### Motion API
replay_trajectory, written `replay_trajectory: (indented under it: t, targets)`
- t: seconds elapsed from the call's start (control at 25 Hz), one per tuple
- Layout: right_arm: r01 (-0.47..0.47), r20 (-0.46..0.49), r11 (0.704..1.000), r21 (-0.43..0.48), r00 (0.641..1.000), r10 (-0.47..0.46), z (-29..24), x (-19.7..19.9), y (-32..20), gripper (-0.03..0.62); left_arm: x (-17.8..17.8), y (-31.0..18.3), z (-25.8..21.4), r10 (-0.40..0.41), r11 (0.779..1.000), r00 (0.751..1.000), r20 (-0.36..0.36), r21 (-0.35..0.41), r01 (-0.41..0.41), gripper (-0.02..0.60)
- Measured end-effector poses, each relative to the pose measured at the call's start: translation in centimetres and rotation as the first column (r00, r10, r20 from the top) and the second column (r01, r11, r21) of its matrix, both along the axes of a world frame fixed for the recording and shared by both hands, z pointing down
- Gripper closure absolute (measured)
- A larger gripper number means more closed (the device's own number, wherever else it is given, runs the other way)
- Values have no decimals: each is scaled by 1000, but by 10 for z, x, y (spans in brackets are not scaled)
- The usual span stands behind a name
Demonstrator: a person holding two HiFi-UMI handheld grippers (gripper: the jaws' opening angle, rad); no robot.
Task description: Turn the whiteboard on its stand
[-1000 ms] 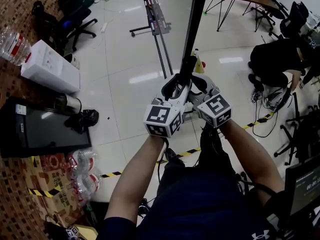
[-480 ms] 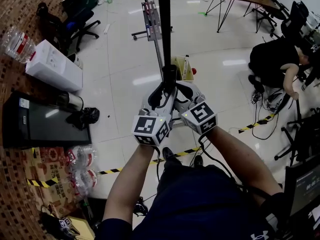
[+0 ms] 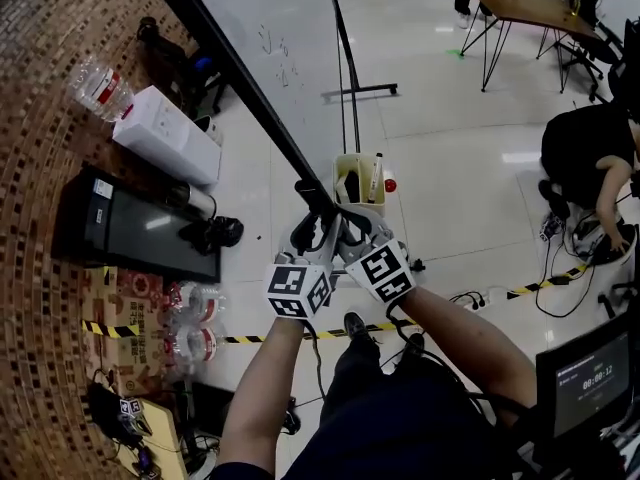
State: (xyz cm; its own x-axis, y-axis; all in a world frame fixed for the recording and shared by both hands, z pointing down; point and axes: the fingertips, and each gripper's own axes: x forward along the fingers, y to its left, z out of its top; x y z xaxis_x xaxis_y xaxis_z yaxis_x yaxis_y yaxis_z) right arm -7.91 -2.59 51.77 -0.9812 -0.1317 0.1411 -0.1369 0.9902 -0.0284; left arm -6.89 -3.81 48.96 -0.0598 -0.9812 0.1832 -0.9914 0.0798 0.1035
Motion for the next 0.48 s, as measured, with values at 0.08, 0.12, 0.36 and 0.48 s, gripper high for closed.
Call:
replay_trajectory:
  t: [0.08,0.12,0.36,0.48]
  targets:
    - [22,0,1000,-19,1000,-22,4,6,9,457,5,8,4,-20,1000,1000,15,-16,20,410]
    - [30,-3,999,-24,1000,-31,5,9,12,459,8,11,5,-24,999,1000,20,-25,25,410]
    - [47,-48,999,3,998,-47,21,16,29,461,14,31,9,-14,999,1000,8,-31,14,410]
    - [34,-63,999,3,997,-34,22,25,36,461,23,38,10,6,1000,1000,4,-24,-6,410]
